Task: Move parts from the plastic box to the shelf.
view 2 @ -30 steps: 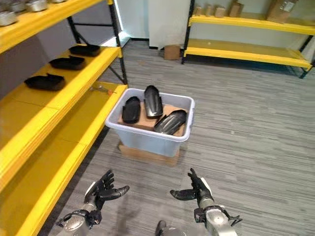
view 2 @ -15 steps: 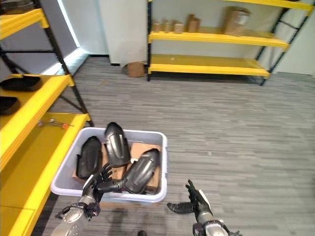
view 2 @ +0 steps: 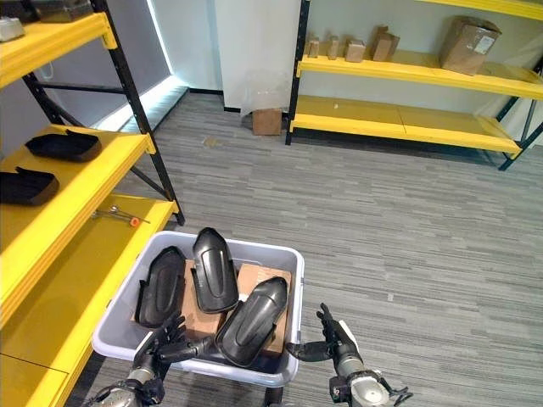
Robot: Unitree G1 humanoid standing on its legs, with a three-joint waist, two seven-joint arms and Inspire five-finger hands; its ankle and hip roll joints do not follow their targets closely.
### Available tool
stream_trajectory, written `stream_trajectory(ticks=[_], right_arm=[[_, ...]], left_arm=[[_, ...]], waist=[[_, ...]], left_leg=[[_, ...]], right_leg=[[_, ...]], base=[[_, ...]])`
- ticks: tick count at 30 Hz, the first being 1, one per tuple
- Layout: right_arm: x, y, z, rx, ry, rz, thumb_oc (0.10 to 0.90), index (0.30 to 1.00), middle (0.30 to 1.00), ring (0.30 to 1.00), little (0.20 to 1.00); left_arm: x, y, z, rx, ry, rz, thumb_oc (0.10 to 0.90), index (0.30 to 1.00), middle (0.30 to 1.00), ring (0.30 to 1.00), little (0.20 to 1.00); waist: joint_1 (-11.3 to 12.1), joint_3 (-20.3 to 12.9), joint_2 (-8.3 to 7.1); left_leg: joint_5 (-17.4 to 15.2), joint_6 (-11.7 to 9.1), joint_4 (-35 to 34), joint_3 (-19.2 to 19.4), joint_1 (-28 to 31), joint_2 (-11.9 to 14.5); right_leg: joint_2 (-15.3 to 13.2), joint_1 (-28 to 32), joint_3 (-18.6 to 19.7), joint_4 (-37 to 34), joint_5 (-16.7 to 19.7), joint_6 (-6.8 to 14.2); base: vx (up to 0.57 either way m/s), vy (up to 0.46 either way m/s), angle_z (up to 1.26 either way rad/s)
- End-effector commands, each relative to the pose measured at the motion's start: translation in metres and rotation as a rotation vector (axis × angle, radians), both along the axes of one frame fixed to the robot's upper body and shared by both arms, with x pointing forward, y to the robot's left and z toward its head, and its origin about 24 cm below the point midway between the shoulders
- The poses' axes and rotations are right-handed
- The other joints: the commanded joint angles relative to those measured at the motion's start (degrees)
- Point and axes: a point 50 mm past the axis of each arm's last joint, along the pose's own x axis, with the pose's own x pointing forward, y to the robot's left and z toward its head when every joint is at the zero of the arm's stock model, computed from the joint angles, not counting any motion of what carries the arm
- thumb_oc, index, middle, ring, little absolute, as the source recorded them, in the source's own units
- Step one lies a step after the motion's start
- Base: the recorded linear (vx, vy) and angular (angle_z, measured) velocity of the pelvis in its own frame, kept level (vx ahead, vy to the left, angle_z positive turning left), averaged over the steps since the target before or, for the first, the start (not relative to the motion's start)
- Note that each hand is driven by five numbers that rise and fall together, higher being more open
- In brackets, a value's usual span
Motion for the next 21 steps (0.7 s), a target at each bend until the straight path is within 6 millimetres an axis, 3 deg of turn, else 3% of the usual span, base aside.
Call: stream_trajectory(ticks=[1, 12, 17, 19, 21], right_arm=[[0.022, -0.003, 0.026, 0.005, -0.163, 0.026, 0.900, 1.000, 1.000, 1.000, 1.000], [0.021, -0.002, 0.025, 0.002, -0.153, 0.046, 0.900, 1.000, 1.000, 1.000, 1.000], [0.032, -0.006, 0.034, 0.001, -0.202, 0.030, 0.900, 1.000, 1.000, 1.000, 1.000], [0.035, -0.006, 0.037, -0.005, -0.216, 0.028, 0.900, 1.000, 1.000, 1.000, 1.000], [0.033, -0.008, 0.036, -0.013, -0.209, 0.020, 0.900, 1.000, 1.000, 1.000, 1.000]], left_arm=[[0.030, 0.006, 0.033, 0.001, -0.210, 0.002, 0.900, 1.000, 1.000, 1.000, 1.000], [0.028, 0.006, 0.032, -0.002, -0.207, 0.004, 0.900, 1.000, 1.000, 1.000, 1.000], [0.042, 0.001, 0.039, -0.007, -0.247, -0.014, 0.900, 1.000, 1.000, 1.000, 1.000], [0.046, -0.001, 0.039, -0.011, -0.250, -0.016, 0.900, 1.000, 1.000, 1.000, 1.000], [0.047, -0.002, 0.039, -0.011, -0.251, -0.013, 0.900, 1.000, 1.000, 1.000, 1.000]], waist=[[-0.61, -1.52, 0.78], [-1.14, -0.91, 0.67], [-1.73, 1.60, -0.23], [-2.18, 1.83, -1.14], [-2.33, 1.17, -1.08]], left_leg=[[4.31, -2.19, -4.34, -0.95, 0.78, 1.18], [4.30, -3.07, -2.63, -1.56, 0.13, 2.03], [4.70, -5.44, 10.73, -0.50, -6.28, 3.60], [4.55, -5.70, 12.20, 0.15, -4.93, 9.15], [7.27, -6.44, 9.72, -2.23, -3.93, 13.43]], right_leg=[[-2.81, 9.06, -0.74, 0.20, -8.48, 8.75], [-2.58, 9.42, -1.16, 0.73, -9.23, 7.89], [-3.51, 7.91, -1.93, 1.94, -9.14, 6.76], [-4.70, 6.77, -1.98, 2.73, -8.73, 6.59], [-5.73, 6.38, -2.09, 2.87, -8.81, 7.26]], base=[[-0.02, -0.033, 0.06], [-0.04, -0.043, 0.04], [-0.13, -0.038, 0.16], [-0.06, 0.092, 0.27], [0.04, 0.147, -0.02]])
